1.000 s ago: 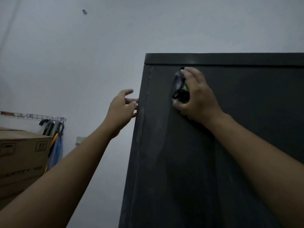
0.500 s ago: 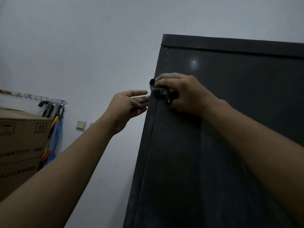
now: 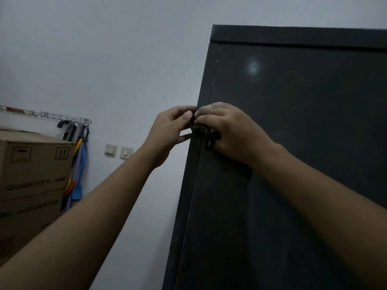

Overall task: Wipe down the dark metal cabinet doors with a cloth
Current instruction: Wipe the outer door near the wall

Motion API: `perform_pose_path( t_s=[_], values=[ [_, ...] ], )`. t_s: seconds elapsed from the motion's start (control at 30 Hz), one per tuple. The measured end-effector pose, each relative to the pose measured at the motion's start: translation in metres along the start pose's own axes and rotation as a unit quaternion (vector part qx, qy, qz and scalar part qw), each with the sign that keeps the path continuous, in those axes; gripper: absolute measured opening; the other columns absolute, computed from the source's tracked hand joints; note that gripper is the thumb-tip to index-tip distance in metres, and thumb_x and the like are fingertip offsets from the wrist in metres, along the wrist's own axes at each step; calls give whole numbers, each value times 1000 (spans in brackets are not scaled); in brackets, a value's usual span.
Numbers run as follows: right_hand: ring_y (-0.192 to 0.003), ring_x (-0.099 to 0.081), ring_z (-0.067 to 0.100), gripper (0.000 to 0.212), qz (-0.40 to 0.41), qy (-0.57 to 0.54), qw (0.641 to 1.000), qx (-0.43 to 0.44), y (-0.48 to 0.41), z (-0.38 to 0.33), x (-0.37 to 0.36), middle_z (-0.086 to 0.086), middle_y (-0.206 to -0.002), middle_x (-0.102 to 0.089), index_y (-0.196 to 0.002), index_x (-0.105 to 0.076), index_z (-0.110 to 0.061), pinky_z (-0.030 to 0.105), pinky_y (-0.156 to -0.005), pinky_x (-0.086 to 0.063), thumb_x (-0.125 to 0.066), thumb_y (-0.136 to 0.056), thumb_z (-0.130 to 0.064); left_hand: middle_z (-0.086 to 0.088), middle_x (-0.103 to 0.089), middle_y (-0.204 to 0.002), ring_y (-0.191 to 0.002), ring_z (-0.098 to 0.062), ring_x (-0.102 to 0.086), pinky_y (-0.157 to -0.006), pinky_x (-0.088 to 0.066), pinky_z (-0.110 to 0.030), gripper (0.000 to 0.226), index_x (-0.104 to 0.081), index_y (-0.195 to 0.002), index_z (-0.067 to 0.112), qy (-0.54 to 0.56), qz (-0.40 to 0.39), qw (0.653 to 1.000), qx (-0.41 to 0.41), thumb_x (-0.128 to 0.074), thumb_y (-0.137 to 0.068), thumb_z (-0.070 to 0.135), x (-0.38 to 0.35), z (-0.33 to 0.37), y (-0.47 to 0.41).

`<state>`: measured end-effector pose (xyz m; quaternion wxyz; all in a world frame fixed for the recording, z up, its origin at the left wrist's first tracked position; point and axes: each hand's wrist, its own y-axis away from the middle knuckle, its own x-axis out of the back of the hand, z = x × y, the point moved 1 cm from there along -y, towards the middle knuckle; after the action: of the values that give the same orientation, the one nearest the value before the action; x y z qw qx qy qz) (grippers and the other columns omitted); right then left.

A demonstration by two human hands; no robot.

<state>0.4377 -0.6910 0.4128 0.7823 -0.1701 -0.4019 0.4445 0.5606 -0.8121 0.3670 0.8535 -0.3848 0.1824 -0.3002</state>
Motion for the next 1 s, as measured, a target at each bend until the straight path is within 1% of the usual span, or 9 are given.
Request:
perform_pose_path(
  t_s=[0.13, 0.23, 0.37, 0.5, 0.63, 0.73, 0.8, 0.9, 1.0],
  values=[
    [-125, -55, 27, 43, -65, 8, 996, 55, 32, -27, -18, 7, -130, -64, -120, -69, -11, 46, -106, -46, -67, -78, -3, 9, -70, -119, -106, -5, -66, -79, -58, -27, 35, -61, -131, 22, -42, 0, 998, -43, -49, -101, 9, -3, -3, 7],
    [-130, -52, 25, 48, -98, 14, 993, 69, 52, -20, -11, 5, -134, -62, -124, -67, -13, 42, -108, -43, -69, -77, -2, 15, -65, -125, -114, -6, -61, -106, -46, -46, 49, -51, -139, 32, -283, 41, 949, -129, -51, -94, 11, -11, -3, 15],
    [-117, -60, 27, 29, 92, 13, 995, -46, 57, 18, 26, 9, -123, -67, -110, -73, -7, 29, -107, -40, -63, -84, -14, 3, -57, -135, -116, -17, -58, -115, -3, -66, 61, -37, -146, 32, -480, 102, 857, -157, -49, -91, 6, -24, 2, 20],
    [-113, -60, 30, 33, 197, 81, 965, -156, 60, 26, 35, 11, -121, -67, -109, -71, -5, 27, -104, -38, -58, -83, -21, -8, -35, -141, -133, -26, -37, -114, -3, -71, 59, -38, -143, 34, -504, 79, 841, -181, -53, -91, 11, -37, 0, 20],
    [-124, -56, 27, 34, 73, 42, 994, -75, 85, 3, 17, 9, -129, -63, -117, -69, -8, 40, -111, -41, -64, -85, -16, -4, -32, -135, -125, -21, -25, -109, -35, -51, 44, -49, -128, 28, -438, 11, 867, -240, -52, -87, 12, -50, -13, 26],
    [-131, -52, 26, 37, 5, 35, 999, -18, 117, 10, 23, 6, -136, -60, -123, -67, -9, 45, -110, -42, -66, -86, -16, -4, -35, -134, -125, -22, -29, -101, -38, -34, 41, -54, -124, 26, -409, 19, 878, -246, -54, -87, 7, -52, -17, 25],
    [-127, -55, 26, 33, 50, 52, 997, -30, 130, 25, 38, 8, -132, -62, -119, -69, -7, 43, -109, -43, -66, -87, -12, -4, -37, -133, -125, -22, -30, -99, -36, -30, 43, -54, -127, 24, -408, 17, 878, -249, -56, -88, 8, -51, -16, 24],
    [-115, -60, 31, 33, 194, 110, 962, -159, 129, 55, 67, 12, -125, -65, -113, -70, -6, 31, -105, -43, -65, -81, -4, -8, -43, -130, -123, -26, -36, -105, -40, -43, 41, -58, -123, 22, -421, 42, 869, -257, -57, -84, 10, -54, -14, 26],
    [-106, -61, 32, 32, 267, 157, 919, -243, 115, 57, 65, 11, -121, -67, -110, -69, -6, 32, -95, -45, -61, -79, -3, -8, -49, -127, -125, -30, -42, -114, -19, -67, 43, -61, -120, 24, -449, 51, 850, -271, -60, -79, 10, -75, -9, 26]
  ],
)
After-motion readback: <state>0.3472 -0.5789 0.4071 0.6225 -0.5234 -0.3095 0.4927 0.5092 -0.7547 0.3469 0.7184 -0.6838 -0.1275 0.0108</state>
